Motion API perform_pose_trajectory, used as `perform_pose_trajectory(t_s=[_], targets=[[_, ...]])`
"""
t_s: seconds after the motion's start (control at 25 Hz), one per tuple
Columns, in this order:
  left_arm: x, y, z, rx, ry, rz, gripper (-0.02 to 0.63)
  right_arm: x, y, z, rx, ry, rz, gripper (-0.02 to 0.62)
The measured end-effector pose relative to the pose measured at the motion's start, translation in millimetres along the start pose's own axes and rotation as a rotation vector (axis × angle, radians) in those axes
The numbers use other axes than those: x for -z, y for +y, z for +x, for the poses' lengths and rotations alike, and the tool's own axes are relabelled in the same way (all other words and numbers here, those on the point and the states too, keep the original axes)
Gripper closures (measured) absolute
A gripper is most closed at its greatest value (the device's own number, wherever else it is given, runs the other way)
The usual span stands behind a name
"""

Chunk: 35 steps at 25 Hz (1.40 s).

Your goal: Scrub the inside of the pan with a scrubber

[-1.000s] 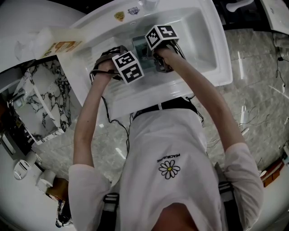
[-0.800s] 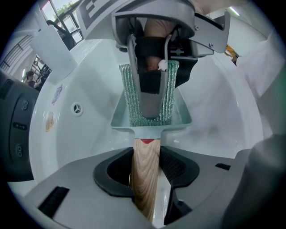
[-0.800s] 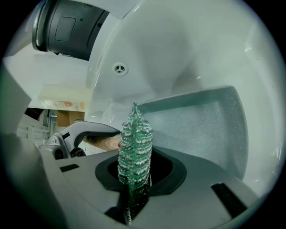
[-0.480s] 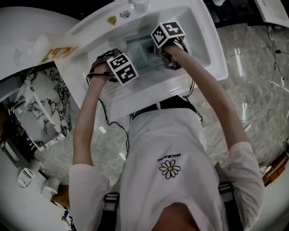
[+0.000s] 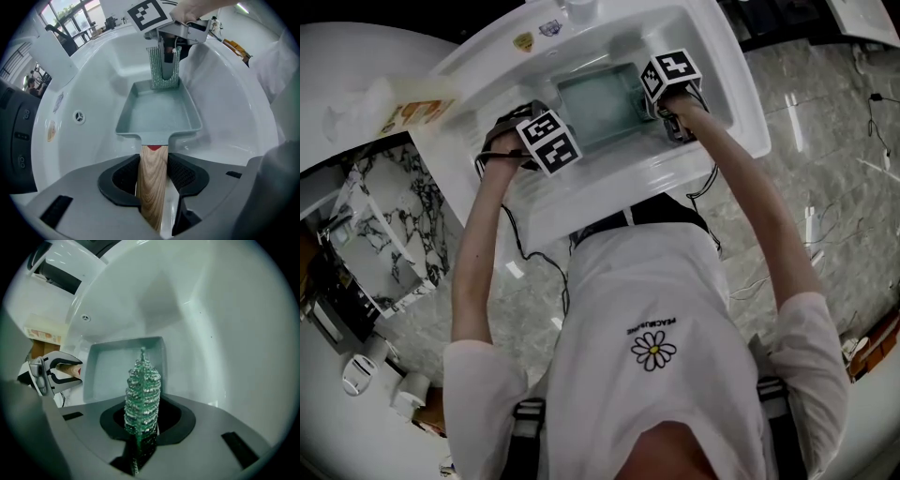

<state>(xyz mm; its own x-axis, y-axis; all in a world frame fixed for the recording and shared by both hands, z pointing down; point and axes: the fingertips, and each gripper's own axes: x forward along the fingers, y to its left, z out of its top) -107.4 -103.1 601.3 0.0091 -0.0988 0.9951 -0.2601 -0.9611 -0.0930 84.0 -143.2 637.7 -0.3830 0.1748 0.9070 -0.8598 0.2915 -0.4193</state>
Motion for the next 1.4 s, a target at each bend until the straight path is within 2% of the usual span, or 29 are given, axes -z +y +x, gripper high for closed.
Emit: perform_pose_trajectory(t_s=[0.56,0.92,1.4], targets=[[-1.4,-3.1,1.0,0.003,0.004,0.006,0.414,3.8,3.1,12.8,0.030,0.001,0.004,0.532],[-1.4,-2.7,0.8,-0.003,0.011,-0.002,0.414,3.0,18.9,13.8,0.019,-0.001,-0.023,0.532],[-2.8,-5.2,2.1,-0.013,0.013,0.005,0.414,1.0,96.2,23.1,-0.195,-0.017,0.013,0.532]])
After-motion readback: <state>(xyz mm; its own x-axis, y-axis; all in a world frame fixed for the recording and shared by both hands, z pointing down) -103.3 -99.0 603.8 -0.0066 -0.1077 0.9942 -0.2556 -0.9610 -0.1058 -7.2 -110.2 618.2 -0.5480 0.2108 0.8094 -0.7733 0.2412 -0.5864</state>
